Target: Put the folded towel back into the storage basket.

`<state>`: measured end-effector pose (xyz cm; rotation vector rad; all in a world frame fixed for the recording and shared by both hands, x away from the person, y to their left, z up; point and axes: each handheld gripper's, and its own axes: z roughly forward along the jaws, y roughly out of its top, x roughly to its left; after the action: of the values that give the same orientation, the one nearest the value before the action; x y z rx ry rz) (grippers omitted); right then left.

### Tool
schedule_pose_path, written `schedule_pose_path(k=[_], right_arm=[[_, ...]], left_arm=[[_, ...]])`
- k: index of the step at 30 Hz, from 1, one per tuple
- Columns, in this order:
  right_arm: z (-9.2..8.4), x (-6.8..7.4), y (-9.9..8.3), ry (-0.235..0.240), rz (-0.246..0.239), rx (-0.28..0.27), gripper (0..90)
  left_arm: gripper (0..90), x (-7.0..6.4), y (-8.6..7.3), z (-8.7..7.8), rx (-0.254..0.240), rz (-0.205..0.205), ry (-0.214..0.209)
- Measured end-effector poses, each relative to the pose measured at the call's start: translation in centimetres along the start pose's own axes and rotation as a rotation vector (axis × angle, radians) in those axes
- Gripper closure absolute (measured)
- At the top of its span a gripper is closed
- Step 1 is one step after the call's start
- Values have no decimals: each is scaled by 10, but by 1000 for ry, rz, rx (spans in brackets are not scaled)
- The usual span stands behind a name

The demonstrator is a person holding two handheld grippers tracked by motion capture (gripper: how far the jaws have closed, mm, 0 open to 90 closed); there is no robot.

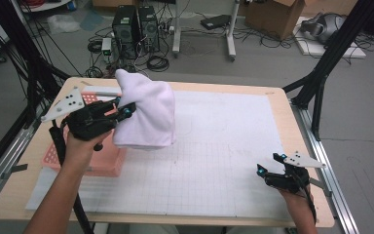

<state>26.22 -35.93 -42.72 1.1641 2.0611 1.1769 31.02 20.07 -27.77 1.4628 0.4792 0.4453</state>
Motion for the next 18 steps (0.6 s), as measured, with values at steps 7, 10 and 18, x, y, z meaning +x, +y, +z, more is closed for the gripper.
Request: schedule_pose_path(k=[7, 10, 18], right_arm=[[0, 0, 0, -2, -1, 3, 219], [0, 0, 0, -3, -1, -1, 219], [1, 2, 1, -2, -1, 4, 219]], left_arm=[[732, 20, 9, -23, -27, -16, 29], [732, 27, 12, -32, -31, -18, 48], [732, 41, 18, -58, -55, -24, 88]])
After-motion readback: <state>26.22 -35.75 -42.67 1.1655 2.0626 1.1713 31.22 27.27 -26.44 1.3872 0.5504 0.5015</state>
